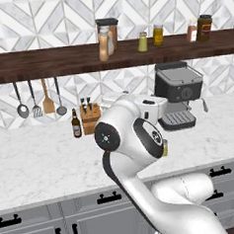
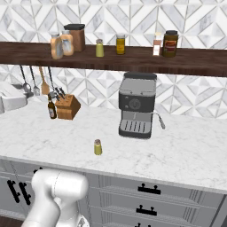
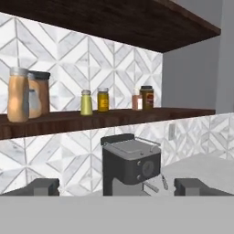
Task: Put the shaker and condiment bottle from the counter next to their counterparts in the cabinet.
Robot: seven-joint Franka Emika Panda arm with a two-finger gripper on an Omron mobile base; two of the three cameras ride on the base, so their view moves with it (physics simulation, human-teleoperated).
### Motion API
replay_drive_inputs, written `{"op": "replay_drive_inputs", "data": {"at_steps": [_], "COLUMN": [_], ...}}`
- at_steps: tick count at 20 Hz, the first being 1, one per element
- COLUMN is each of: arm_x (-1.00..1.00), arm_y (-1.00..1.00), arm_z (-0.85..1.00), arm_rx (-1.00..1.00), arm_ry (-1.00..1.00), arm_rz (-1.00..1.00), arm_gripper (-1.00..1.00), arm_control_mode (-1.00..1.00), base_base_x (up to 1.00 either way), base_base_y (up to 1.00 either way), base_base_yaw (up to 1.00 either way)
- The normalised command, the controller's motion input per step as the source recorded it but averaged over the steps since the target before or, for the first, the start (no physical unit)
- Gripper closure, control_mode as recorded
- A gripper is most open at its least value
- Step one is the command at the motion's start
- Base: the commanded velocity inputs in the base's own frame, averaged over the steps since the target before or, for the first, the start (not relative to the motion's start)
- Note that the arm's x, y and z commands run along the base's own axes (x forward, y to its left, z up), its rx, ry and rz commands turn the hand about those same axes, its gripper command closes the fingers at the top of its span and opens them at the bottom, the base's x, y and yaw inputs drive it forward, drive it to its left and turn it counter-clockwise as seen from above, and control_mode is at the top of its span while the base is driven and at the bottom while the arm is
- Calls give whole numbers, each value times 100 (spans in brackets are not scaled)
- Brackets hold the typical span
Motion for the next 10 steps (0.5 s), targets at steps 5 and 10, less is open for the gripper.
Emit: {"op": "replay_drive_inputs", "data": {"at_steps": [5, 10], "arm_x": [-45, -42], "arm_y": [-42, -43], "arm_z": [-25, -25], "arm_rx": [2, 1], "arm_ry": [-5, -1], "arm_rz": [-11, -1], "arm_gripper": [-100, -100], "arm_control_mode": [-100, -100], "base_base_x": [0, 0], "base_base_y": [0, 0], "base_base_yaw": [0, 0]}}
